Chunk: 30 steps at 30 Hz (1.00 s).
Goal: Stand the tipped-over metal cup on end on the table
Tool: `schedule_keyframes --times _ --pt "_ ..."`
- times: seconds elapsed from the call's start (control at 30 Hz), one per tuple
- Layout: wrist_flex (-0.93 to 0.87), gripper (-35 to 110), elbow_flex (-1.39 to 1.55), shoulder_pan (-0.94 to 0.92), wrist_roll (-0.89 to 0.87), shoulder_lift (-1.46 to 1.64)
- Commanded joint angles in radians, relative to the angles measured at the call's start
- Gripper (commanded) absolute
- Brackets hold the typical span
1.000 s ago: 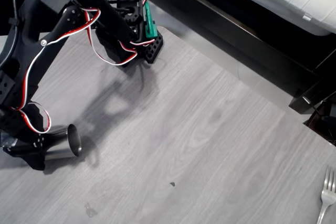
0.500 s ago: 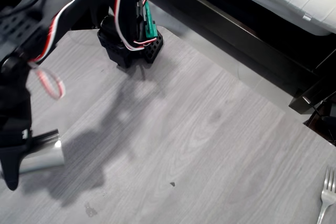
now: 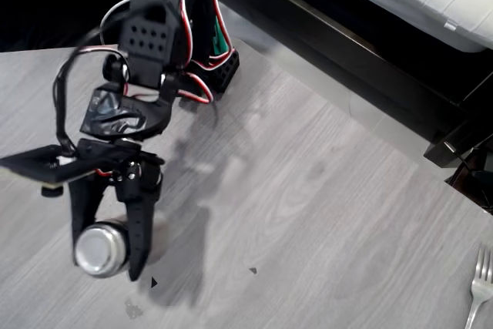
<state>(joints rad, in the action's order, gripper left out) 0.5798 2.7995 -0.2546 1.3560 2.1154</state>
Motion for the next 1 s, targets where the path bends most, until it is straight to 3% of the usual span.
schedule_keyframes --times 0.0,0.5,0.67,0.97 --pt "0.247 0 -0.002 0.018 0.026 -0.146" --pt "1.101 0 -0.098 0.032 0.06 -0.965" --pt "1.195 0 -0.146 0.043 0.064 -1.089" --pt "1.206 0 -0.167 0.06 0.052 -1.091"
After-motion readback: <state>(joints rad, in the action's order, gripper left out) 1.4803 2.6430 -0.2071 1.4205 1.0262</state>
